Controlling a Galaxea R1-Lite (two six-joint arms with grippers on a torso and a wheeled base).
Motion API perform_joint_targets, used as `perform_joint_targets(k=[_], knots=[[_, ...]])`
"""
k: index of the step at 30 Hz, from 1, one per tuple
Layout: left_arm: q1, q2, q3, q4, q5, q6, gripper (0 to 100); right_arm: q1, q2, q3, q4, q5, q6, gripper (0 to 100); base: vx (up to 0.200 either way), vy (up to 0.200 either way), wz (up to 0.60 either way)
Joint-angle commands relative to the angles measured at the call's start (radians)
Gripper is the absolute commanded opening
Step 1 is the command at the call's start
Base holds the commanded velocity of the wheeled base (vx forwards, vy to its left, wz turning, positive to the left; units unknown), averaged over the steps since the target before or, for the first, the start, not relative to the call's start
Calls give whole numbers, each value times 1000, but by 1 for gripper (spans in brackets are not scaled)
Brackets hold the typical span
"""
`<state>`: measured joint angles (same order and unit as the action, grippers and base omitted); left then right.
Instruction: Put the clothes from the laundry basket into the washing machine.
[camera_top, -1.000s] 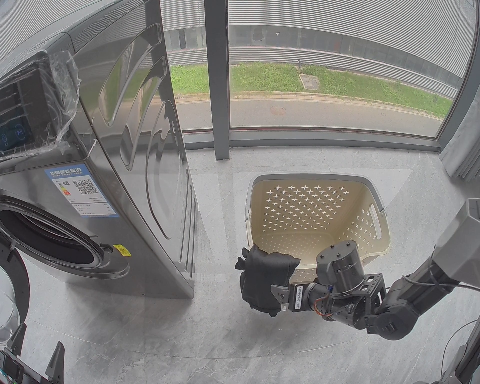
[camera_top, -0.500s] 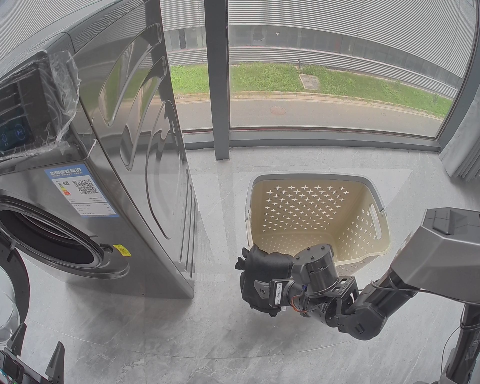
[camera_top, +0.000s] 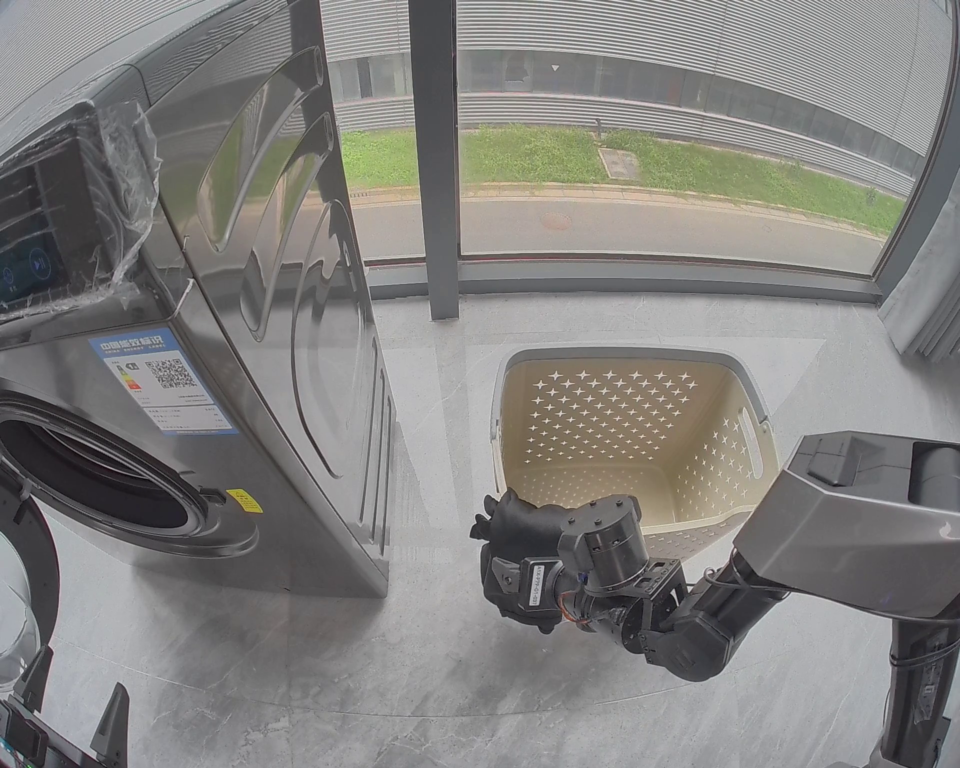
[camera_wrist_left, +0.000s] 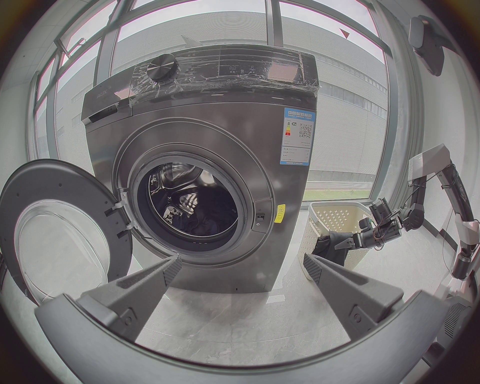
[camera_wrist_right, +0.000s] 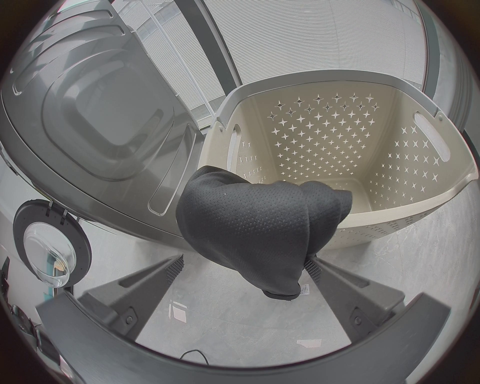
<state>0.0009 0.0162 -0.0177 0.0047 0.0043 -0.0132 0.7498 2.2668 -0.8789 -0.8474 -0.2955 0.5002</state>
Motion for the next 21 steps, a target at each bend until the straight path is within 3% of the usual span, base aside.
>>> perform_joint_targets(k=[1, 2, 12, 19, 21], knots=[[1, -12, 16, 0, 0, -1, 100, 0, 14, -8, -1, -1, 0, 100, 0, 0, 0], [1, -12, 16, 0, 0, -1, 100, 0, 14, -8, -1, -1, 0, 0, 0, 0, 0], [1, -12, 16, 0, 0, -2, 100, 2, -3, 9, -2, -2, 1, 0, 0, 0, 0], [1, -12, 16, 0, 0, -2, 100, 17, -122, 106, -1, -27, -5, 0, 0, 0, 0], [1, -12, 16, 0, 0, -2, 100, 29, -231, 172, 2, -28, -15, 0, 0, 0, 0]])
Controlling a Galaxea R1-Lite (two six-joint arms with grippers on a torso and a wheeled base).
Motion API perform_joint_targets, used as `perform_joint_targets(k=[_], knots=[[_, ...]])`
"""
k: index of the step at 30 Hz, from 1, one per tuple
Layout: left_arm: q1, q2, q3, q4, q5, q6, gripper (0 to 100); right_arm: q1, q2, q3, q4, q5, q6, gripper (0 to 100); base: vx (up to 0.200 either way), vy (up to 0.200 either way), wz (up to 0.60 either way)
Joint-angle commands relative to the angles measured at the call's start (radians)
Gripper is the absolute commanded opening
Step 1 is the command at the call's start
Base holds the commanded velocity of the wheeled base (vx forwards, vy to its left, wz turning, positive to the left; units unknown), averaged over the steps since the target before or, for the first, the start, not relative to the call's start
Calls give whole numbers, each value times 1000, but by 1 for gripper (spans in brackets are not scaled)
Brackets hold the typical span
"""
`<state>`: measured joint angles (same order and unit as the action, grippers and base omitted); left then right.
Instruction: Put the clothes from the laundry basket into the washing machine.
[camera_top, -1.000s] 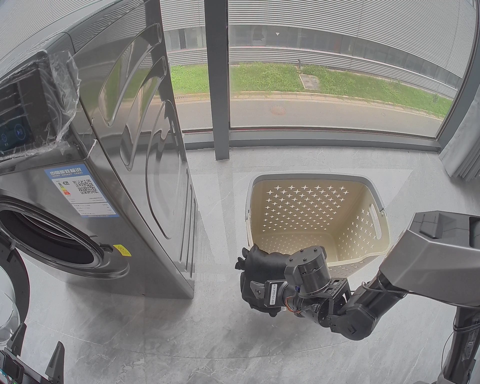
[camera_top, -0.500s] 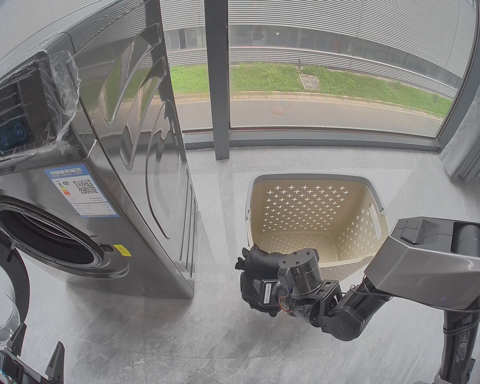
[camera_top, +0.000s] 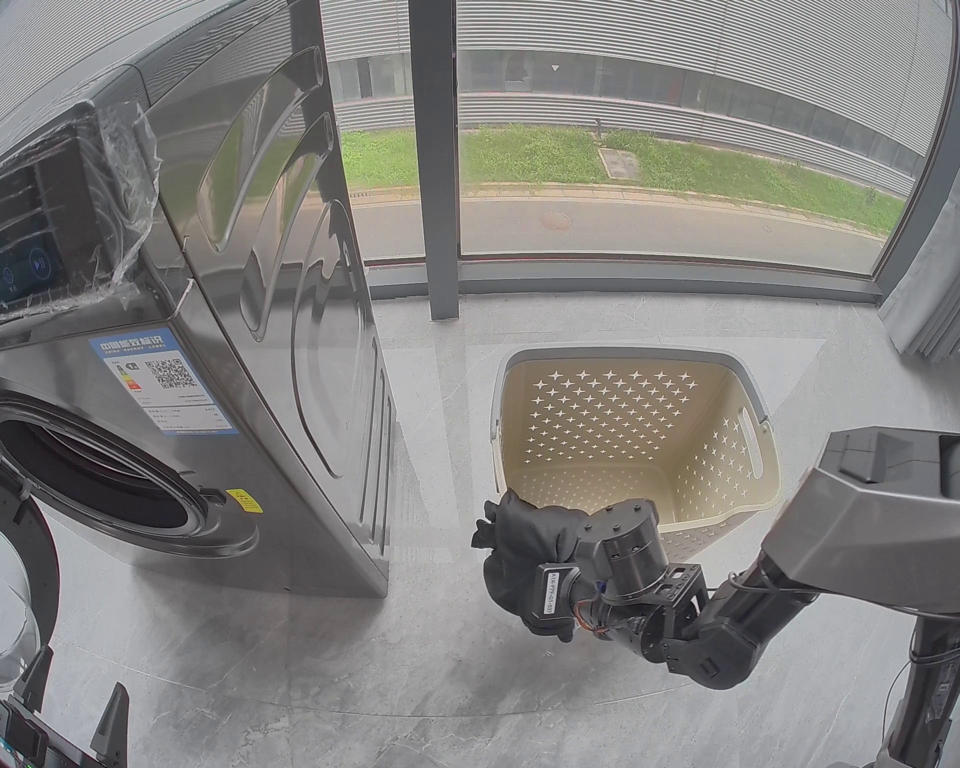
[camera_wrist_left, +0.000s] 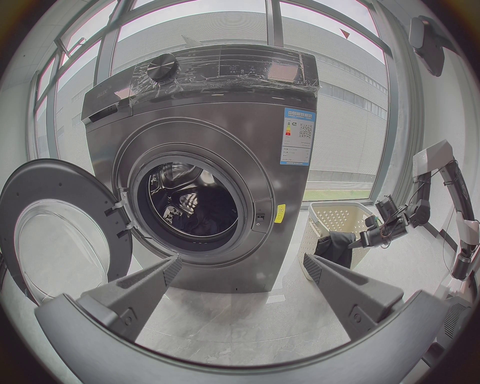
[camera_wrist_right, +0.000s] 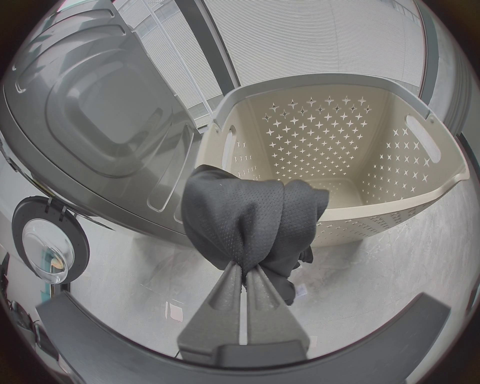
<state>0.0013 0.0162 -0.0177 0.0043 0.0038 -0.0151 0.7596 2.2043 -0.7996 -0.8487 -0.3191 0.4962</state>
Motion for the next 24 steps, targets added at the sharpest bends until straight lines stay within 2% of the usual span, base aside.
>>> perform_joint_targets(k=[1, 9, 24], knots=[[0, -12, 16, 0, 1, 0, 100, 21, -178, 97, 5, -5, -11, 0, 0, 0, 0], [0, -12, 16, 0, 1, 1, 100, 38, -370, 194, 5, -5, -41, 0, 0, 0, 0], [0, -12, 16, 0, 1, 3, 100, 53, -405, 226, 2, 0, -38, 0, 0, 0, 0]])
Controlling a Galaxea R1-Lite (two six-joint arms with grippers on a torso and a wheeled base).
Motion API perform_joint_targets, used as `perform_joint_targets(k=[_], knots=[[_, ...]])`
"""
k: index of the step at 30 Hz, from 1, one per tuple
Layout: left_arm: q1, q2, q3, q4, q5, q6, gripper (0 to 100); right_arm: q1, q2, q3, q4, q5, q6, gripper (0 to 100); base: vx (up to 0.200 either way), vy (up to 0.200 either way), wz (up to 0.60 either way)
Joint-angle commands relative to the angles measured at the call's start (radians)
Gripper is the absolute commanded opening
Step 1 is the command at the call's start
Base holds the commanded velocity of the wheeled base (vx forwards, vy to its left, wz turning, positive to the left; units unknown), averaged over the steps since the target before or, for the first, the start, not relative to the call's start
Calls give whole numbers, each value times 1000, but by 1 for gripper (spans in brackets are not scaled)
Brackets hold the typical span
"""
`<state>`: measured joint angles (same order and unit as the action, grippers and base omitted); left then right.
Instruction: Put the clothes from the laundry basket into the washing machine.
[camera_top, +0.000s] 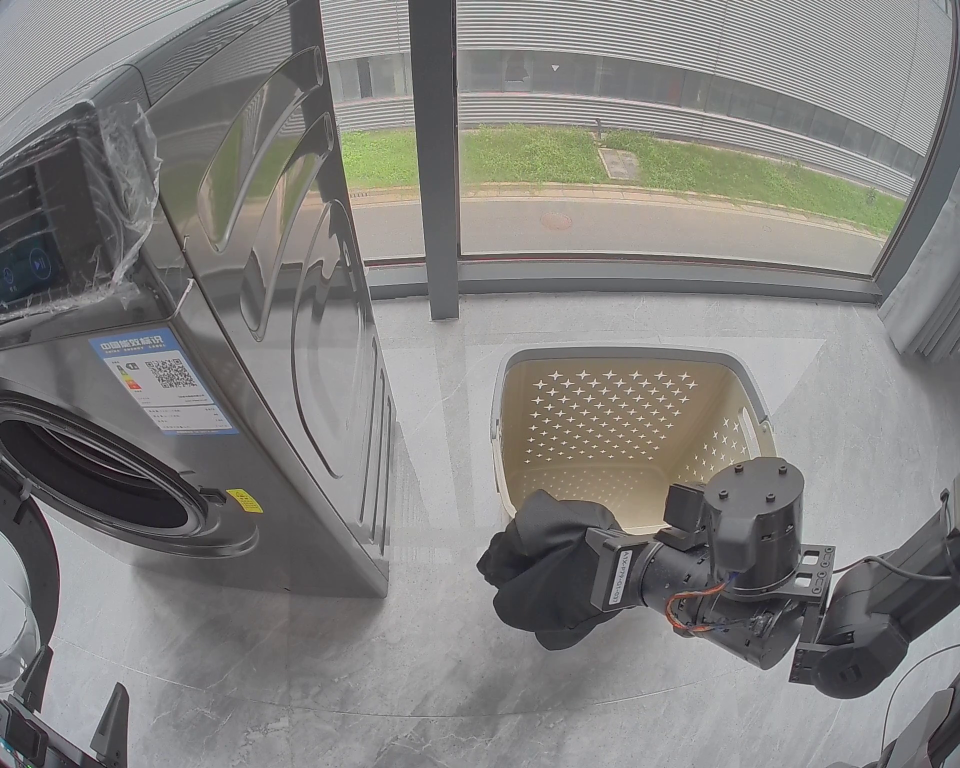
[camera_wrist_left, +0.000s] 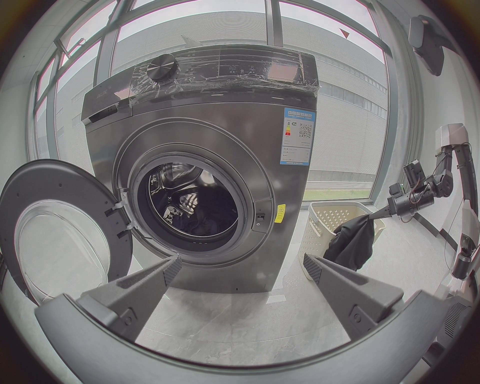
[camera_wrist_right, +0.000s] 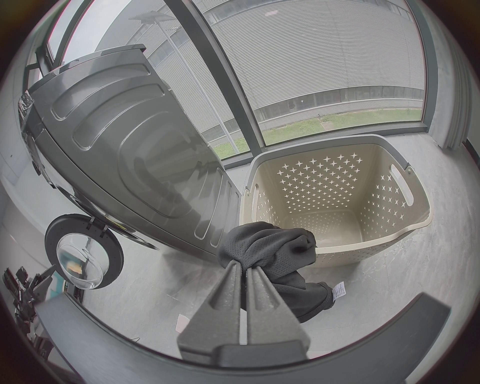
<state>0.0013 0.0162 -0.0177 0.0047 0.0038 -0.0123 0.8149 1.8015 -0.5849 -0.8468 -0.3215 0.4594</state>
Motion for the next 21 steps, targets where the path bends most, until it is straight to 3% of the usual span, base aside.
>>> perform_joint_targets(k=[1, 6, 7, 21], knots=[[0, -12, 16, 0, 1, 0, 100, -2, 25, 19, 0, 4, -1, 0, 0, 0, 0], [0, -12, 16, 0, 1, -1, 100, -8, 154, 17, -3, 7, 2, 0, 0, 0, 0], [0, -12, 16, 0, 1, -1, 100, -8, 157, 17, -3, 7, 2, 100, 0, 0, 0], [0, -10, 16, 0, -1, -1, 100, -65, 374, -101, -54, 9, -42, 100, 0, 0, 0]])
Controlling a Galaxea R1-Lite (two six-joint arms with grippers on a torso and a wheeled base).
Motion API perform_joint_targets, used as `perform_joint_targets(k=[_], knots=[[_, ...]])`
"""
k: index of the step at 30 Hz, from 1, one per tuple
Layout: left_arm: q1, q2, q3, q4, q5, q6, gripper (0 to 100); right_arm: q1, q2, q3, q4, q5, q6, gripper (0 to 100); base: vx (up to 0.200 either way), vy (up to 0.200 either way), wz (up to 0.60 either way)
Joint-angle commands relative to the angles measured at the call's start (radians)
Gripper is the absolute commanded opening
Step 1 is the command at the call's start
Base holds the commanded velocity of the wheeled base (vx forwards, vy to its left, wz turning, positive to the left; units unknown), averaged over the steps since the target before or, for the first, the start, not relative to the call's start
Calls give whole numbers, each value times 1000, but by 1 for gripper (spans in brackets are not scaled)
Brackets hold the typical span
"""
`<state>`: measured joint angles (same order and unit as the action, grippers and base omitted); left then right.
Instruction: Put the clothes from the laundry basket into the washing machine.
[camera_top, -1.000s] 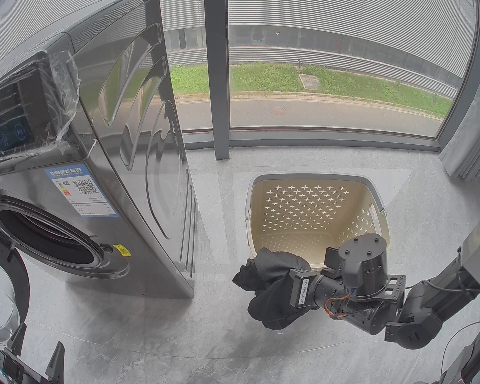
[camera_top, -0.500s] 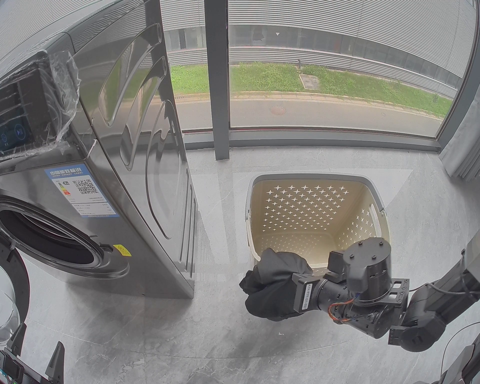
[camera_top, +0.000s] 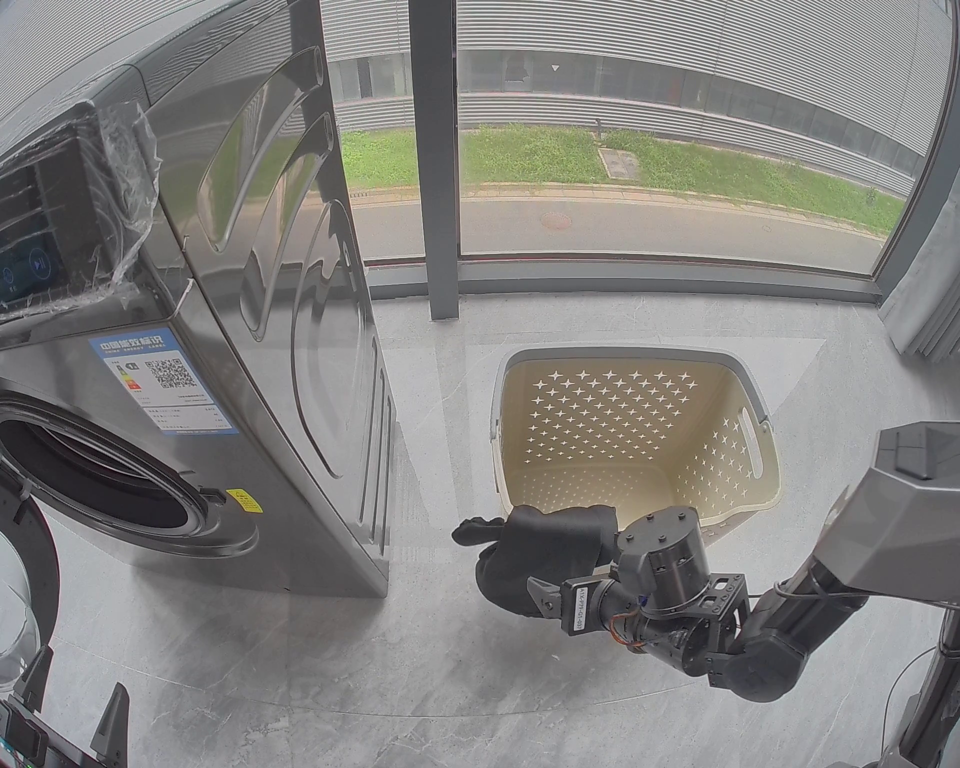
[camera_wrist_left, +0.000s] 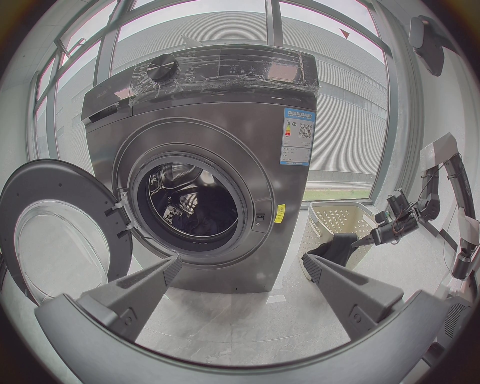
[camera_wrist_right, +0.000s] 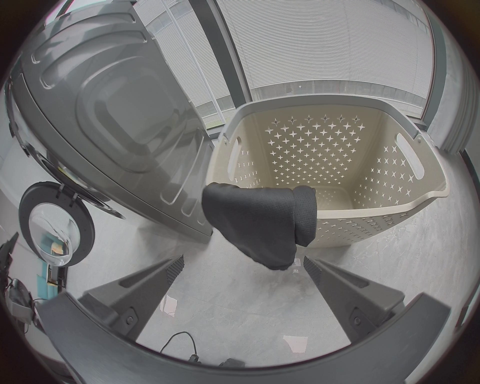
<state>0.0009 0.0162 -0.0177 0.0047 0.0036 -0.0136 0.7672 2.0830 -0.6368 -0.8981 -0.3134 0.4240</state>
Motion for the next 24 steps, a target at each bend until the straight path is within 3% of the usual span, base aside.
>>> perform_joint_targets(k=[1, 15, 16, 24], knots=[[1, -12, 16, 0, -1, 0, 100, -17, 109, -69, -2, 0, -7, 100, 0, 0, 0], [1, -12, 16, 0, -1, 0, 100, -34, 244, -244, -48, -12, -5, 100, 0, 0, 0], [1, -12, 16, 0, 1, 0, 100, -36, 247, -247, -56, -12, -5, 0, 0, 0, 0], [1, -12, 16, 0, -1, 0, 100, -48, 235, -238, -70, -24, -7, 0, 0, 0, 0]])
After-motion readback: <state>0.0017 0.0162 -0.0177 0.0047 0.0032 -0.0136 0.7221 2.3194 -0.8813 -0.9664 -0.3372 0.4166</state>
